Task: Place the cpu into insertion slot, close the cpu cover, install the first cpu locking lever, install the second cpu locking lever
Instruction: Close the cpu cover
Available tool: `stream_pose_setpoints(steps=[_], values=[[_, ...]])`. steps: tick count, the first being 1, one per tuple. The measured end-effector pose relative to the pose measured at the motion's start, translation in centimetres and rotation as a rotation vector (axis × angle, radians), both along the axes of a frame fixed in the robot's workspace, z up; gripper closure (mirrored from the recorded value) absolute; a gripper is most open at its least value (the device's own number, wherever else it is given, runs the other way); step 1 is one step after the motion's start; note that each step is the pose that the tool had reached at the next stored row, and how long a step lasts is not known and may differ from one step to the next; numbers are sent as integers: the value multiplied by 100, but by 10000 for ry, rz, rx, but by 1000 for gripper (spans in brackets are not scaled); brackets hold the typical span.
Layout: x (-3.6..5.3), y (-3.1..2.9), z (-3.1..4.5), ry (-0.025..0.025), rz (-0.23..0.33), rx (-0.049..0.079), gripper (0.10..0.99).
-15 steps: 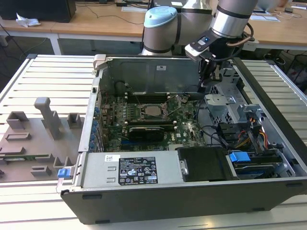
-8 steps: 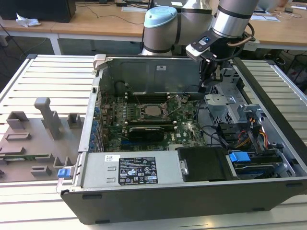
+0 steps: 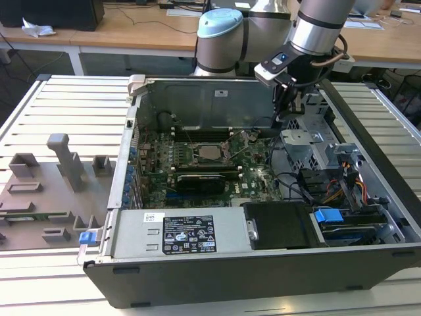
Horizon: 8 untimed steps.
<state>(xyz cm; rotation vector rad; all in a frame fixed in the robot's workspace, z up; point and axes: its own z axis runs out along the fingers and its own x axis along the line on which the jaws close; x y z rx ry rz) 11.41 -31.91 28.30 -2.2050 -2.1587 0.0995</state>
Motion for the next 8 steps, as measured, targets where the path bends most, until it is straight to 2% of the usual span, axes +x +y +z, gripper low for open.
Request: stream_pose_setpoints(steps=[8], values=[[-60, 0, -70, 1, 1, -1, 980]])
